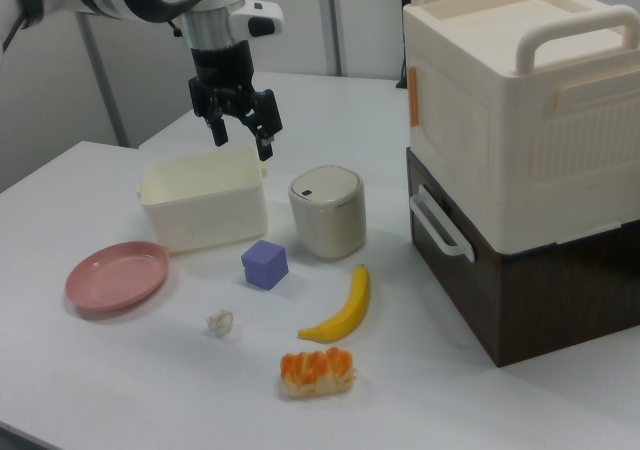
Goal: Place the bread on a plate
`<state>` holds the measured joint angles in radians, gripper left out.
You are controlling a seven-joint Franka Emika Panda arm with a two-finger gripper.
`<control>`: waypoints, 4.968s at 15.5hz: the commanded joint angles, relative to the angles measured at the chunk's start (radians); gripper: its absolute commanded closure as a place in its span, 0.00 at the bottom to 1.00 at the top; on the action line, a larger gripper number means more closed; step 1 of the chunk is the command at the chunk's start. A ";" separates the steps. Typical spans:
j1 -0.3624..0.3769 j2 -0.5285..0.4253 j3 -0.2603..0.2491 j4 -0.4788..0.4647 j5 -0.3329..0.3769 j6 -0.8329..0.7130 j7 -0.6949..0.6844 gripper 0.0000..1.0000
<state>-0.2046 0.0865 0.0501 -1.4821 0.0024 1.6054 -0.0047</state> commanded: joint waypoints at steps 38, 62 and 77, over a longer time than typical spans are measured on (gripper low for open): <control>0.021 -0.071 -0.153 -0.506 0.052 0.415 0.485 0.00; -0.107 -0.039 -0.179 -0.803 -0.260 0.751 0.505 0.00; -0.091 0.025 -0.174 -0.794 -0.332 0.846 0.489 1.00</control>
<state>-0.3054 0.1002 -0.1145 -2.2623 -0.2728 2.4185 0.5105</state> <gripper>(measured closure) 0.643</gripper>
